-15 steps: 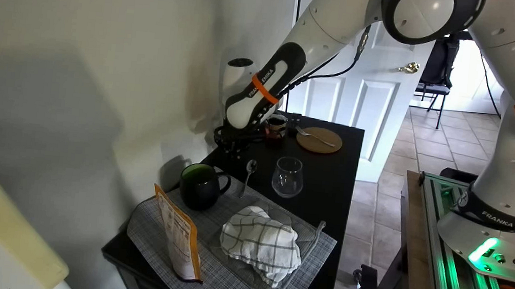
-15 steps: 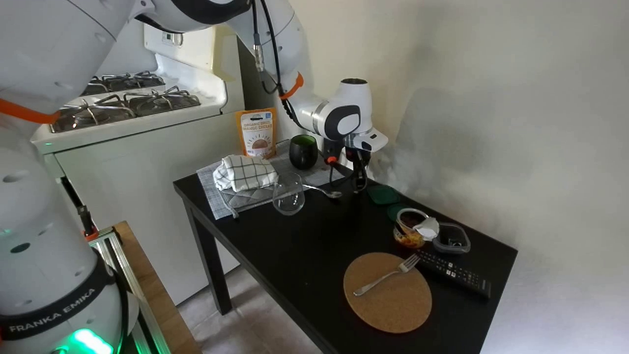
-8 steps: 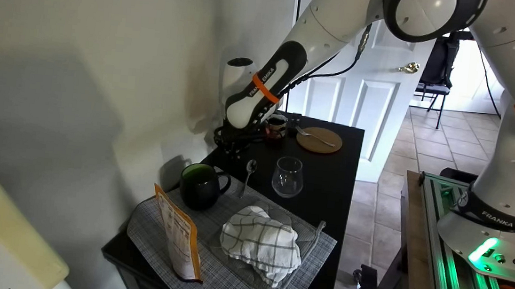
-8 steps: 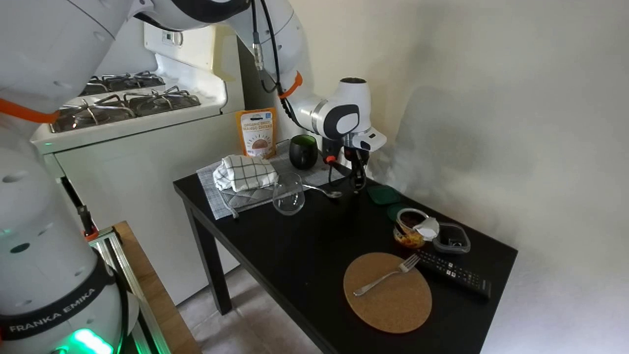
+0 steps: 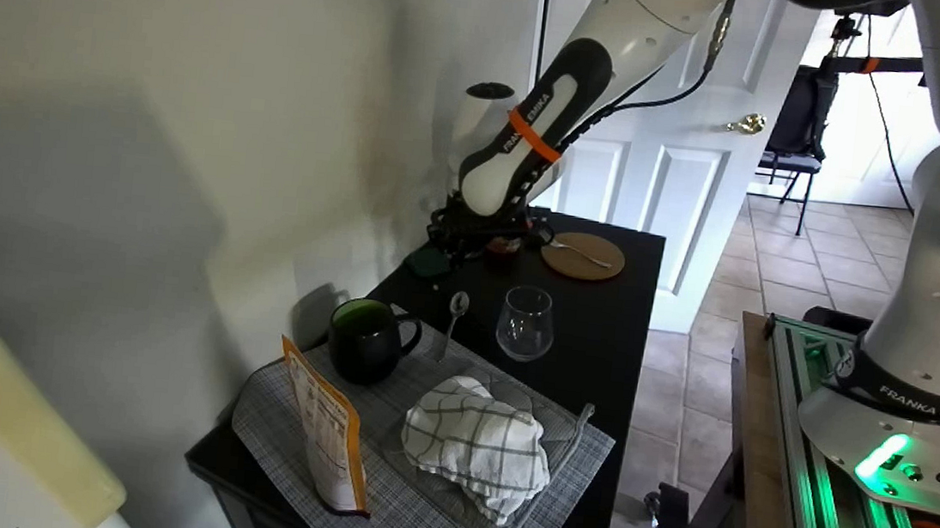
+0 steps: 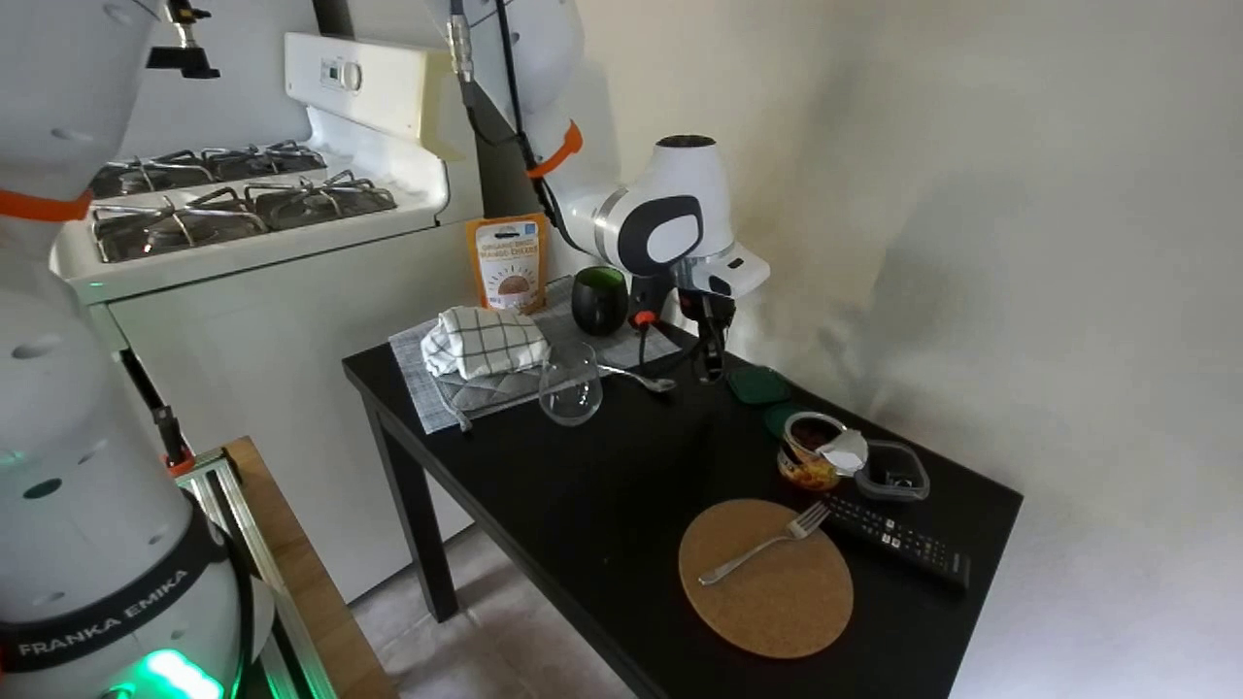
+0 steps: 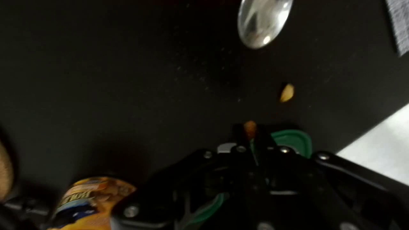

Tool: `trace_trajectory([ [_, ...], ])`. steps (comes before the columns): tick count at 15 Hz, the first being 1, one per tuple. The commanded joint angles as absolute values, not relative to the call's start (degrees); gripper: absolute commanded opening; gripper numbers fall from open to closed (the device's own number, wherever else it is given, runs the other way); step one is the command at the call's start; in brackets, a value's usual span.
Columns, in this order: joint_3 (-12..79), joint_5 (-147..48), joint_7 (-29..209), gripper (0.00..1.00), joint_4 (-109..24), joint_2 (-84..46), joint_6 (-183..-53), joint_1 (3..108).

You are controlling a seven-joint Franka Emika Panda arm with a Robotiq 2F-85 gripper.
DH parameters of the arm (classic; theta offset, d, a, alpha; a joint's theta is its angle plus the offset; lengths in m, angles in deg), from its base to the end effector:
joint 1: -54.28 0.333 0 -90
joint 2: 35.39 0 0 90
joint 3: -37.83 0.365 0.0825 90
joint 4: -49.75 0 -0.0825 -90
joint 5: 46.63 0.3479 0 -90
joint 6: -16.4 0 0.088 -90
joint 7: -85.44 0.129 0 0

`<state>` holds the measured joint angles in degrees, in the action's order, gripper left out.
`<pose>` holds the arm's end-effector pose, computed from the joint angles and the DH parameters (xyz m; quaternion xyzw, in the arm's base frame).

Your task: Put the brown object in the can

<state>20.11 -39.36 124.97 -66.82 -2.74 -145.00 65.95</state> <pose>0.6280 -0.0569 0.2473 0.9040 -0.4064 0.1320 0.0144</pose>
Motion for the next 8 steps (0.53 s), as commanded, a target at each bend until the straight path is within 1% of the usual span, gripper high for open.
trace_trajectory([
  [1,10.3,-43.8,133.7,0.03,-79.4,-11.3,-153.8,71.8],
  [5,-6.0,-45.8,139.3,0.03,-83.7,-13.7,-157.4,81.0],
  [7,-13.0,-45.1,140.8,0.03,-83.6,-12.8,-157.4,85.2],
  [8,-14.8,-44.2,140.4,0.03,-83.0,-11.8,-156.9,86.1],
])
